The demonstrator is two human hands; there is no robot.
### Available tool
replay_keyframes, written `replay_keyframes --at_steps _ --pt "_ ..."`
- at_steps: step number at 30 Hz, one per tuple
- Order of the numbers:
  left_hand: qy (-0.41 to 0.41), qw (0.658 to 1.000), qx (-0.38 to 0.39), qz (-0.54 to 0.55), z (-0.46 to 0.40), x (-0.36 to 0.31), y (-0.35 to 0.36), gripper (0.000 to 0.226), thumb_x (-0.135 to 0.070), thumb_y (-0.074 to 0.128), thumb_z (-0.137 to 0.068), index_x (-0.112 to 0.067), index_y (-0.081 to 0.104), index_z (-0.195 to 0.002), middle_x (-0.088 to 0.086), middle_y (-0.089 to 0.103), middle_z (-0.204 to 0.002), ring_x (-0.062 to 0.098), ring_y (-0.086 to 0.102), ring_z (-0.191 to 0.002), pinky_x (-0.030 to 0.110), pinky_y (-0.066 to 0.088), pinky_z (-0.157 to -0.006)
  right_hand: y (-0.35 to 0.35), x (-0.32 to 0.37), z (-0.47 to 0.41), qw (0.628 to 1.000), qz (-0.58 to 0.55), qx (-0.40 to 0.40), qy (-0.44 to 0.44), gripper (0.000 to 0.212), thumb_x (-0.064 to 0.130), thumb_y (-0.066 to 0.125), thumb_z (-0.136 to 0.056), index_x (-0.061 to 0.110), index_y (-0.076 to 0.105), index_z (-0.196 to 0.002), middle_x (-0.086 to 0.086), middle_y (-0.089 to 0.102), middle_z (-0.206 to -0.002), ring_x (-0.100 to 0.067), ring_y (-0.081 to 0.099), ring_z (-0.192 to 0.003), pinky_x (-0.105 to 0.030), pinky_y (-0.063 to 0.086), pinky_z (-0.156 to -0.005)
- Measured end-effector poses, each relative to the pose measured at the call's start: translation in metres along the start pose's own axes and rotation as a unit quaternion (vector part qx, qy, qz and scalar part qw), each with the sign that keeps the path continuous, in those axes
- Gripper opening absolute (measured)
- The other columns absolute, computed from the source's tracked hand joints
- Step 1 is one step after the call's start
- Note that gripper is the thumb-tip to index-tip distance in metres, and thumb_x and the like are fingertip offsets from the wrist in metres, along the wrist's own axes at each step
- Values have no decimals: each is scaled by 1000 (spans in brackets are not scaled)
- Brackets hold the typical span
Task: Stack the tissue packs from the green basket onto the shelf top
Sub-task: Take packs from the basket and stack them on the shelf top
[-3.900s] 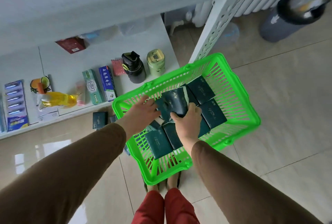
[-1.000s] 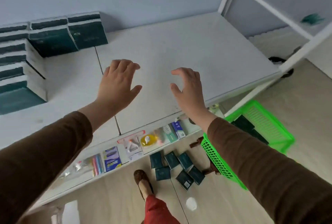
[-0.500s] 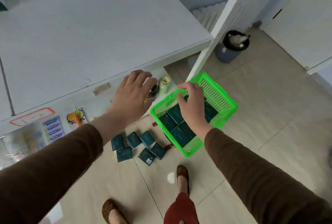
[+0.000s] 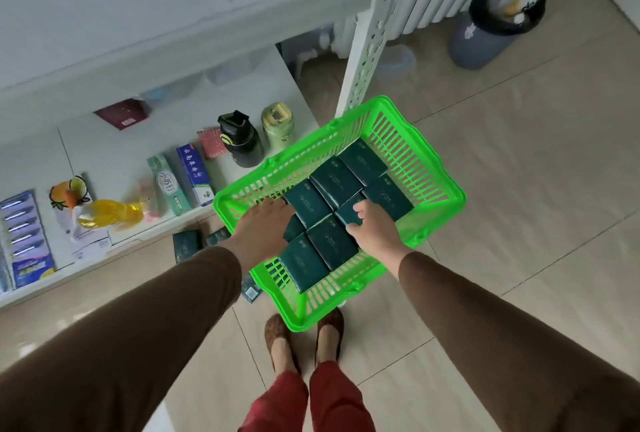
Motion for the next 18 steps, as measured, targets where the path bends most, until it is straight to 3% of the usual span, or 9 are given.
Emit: replay_keyframes --at_steps 4,10,14,18 --pt "32 997 58 -42 -38 -12 59 57 -20 66 -84 -18 43 -136 2 49 -132 24 47 -122 38 45 -94 54 -25 -32 995 78 46 36 44 23 65 -90 6 52 -129 -14 57 -133 -31 57 -123 -35 45 -97" --pt "264 953 11 -147 -56 -54 121 35 -14 67 -85 -19 59 -119 0 58 -114 24 54 -104 37 47 -83 115 -62 -47 980 128 47 144 54 31 70 -87 10 44 -129 -13 56 -131 -30 54 -122 -34 47 -92" --pt "291 934 -4 -208 -62 -65 142 21 -21 68 -87 -24 60 -107 -5 60 -99 21 57 -90 34 41 -76 126 -64 -52 973 194 7 122 54 36 73 -85 15 41 -122 -8 64 -121 -27 50 -119 -36 45 -90" --pt "299 919 -17 -257 -61 -71 144 11 -21 64 -88 -24 68 -97 -5 61 -95 22 55 -91 34 40 -80 117 -65 -53 962 250 24 111 49 41 66 -87 15 51 -126 -8 54 -132 -27 45 -125 -36 41 -96"
Point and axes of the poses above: each hand's wrist, its own z-axis away from the middle knuckle, its own y-axis out of the palm, x = y × z, the point moved 7 cm from there along -z, towards the middle knuckle
